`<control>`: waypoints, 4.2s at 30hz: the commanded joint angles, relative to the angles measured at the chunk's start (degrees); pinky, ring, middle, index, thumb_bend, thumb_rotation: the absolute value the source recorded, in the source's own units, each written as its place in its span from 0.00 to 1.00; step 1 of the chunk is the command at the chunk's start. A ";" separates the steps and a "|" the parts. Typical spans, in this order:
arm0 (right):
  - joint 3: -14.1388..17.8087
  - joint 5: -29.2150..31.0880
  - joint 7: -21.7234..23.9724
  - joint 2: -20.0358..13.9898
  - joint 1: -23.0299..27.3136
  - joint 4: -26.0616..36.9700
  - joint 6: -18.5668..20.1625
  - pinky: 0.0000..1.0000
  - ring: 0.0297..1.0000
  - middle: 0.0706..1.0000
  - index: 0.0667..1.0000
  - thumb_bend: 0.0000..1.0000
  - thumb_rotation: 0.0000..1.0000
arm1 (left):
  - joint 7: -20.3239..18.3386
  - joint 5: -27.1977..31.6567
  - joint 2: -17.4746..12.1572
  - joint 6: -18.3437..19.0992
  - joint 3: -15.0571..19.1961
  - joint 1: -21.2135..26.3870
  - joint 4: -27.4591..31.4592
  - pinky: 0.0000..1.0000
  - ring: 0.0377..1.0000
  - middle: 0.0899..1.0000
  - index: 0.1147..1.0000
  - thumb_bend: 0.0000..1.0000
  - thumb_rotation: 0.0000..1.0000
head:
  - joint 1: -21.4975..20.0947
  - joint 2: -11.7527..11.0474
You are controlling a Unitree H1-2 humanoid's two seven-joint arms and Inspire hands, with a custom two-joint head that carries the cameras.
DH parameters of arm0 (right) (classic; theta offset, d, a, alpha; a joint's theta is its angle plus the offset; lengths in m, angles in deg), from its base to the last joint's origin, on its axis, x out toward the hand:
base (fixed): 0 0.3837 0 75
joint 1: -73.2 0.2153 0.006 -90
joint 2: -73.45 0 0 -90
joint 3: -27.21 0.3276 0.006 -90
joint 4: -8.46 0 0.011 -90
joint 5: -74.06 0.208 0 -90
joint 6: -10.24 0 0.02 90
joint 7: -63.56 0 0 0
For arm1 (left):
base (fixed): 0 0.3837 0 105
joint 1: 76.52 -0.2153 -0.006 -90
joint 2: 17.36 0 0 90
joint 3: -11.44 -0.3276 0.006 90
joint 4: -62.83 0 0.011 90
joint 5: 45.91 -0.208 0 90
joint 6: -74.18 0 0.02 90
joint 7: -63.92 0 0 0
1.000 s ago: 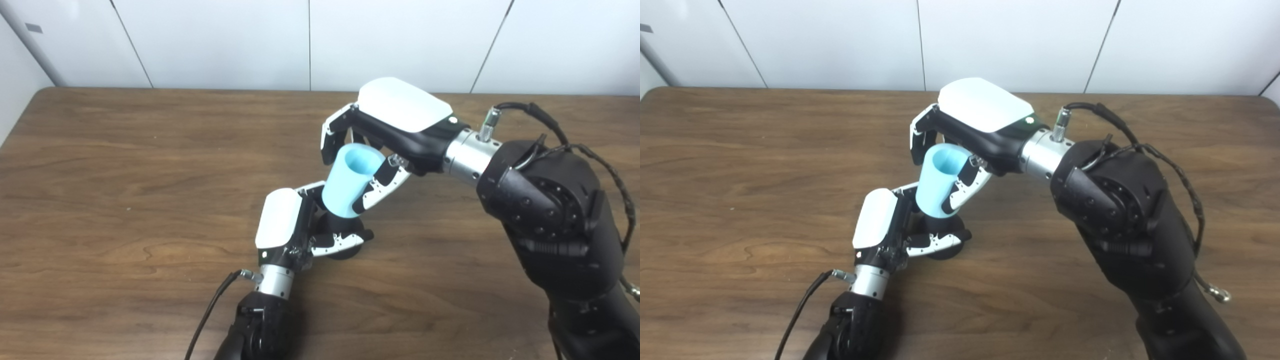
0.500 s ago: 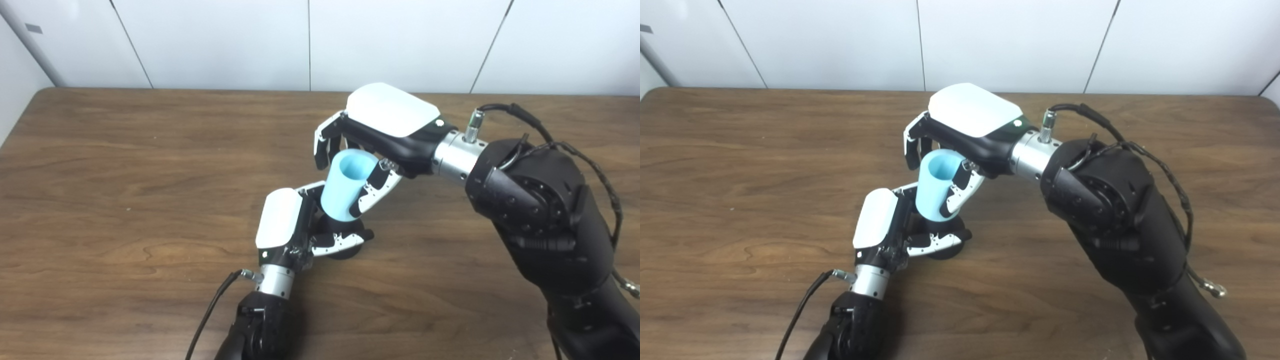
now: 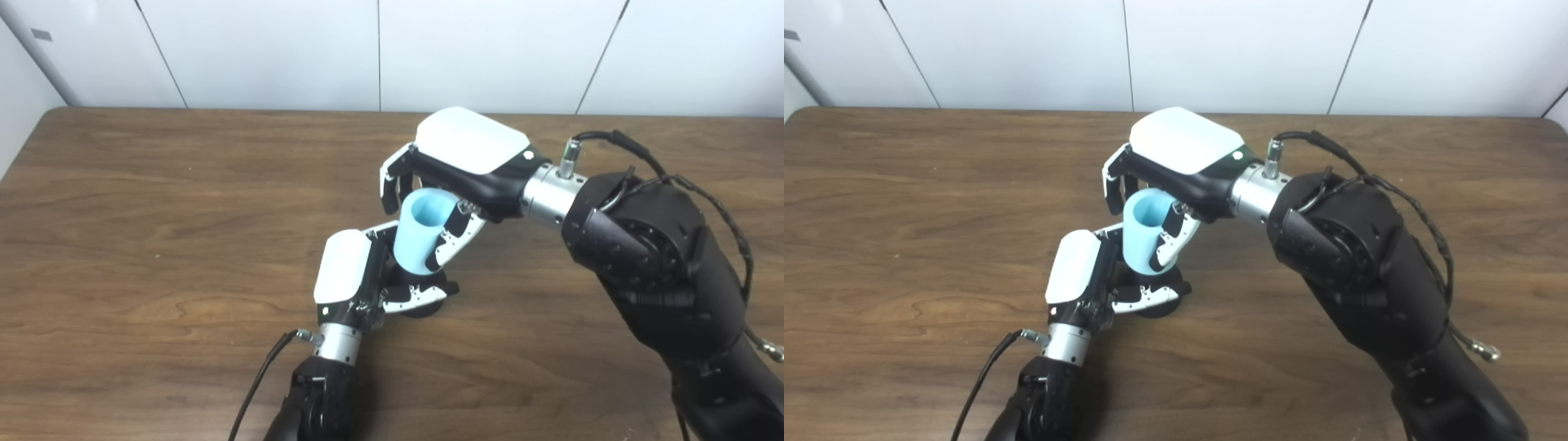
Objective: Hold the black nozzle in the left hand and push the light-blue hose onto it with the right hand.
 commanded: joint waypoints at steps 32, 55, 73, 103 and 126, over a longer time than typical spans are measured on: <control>8.22 2.15 -4.34 -0.75 -1.84 5.29 -3.02 0.69 0.82 0.81 0.79 0.75 0.53 | -2.19 -0.46 1.49 2.82 -1.48 -1.10 -1.74 0.46 0.46 0.41 0.42 0.52 0.00 | -0.32 -0.16; 14.04 5.93 -8.27 -3.35 -15.28 14.88 -6.87 0.80 0.89 0.88 0.84 0.64 0.67 | -1.79 0.43 0.26 1.97 -0.31 -0.66 -2.10 0.50 0.51 0.46 0.41 0.52 0.00 | -0.07 -0.62; 11.27 -3.66 -13.65 -0.66 -24.46 11.32 -19.33 0.96 1.00 1.00 0.98 0.62 0.72 | -2.16 1.19 0.26 1.95 -0.14 -0.66 -2.56 0.50 0.50 0.46 0.41 0.52 0.00 | -0.47 -1.27; 10.46 -4.20 -13.49 -2.23 -30.20 9.86 -22.76 0.90 0.93 0.92 0.86 0.59 0.79 | -2.05 0.15 0.32 2.05 -0.54 -0.61 -2.21 0.50 0.50 0.44 0.42 0.52 0.00 | -0.58 -0.45; 6.27 -6.88 -9.12 -3.04 -31.26 8.06 -20.15 0.89 0.94 0.92 0.86 0.60 0.79 | -2.88 -1.16 0.26 3.31 -1.25 -0.57 -1.24 0.51 0.51 0.47 0.41 0.52 0.00 | -0.53 0.08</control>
